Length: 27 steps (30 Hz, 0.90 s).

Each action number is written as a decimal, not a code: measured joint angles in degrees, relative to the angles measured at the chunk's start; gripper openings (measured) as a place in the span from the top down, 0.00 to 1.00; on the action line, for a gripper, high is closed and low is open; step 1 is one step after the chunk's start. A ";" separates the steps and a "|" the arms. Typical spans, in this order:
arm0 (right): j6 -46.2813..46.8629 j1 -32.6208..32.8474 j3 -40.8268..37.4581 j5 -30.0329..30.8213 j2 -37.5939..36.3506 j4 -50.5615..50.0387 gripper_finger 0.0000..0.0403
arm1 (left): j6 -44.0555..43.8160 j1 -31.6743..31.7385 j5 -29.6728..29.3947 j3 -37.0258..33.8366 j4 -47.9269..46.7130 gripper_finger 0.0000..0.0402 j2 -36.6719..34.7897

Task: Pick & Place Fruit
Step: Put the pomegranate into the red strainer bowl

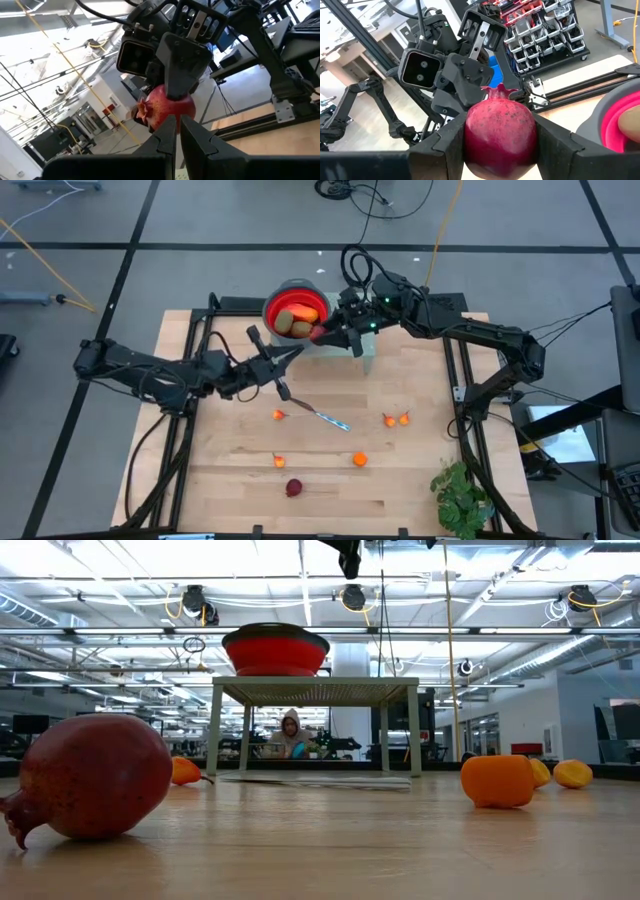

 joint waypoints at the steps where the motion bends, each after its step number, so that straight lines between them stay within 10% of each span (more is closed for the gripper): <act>1: 0.00 0.00 0.00 -0.01 0.00 0.00 0.56 | -0.27 0.12 0.01 0.00 0.00 0.93 0.00; 7: 0.00 0.00 0.00 0.00 0.00 -0.02 0.56 | -4.66 1.04 1.56 0.00 0.02 0.90 0.00; 14: 0.00 0.00 0.00 0.00 0.00 -0.02 0.56 | -11.80 2.38 0.59 0.00 0.02 0.65 0.00; 27: 0.43 0.00 0.00 -0.13 0.00 -0.04 0.56 | -1.28 4.44 5.35 0.00 0.07 0.28 0.00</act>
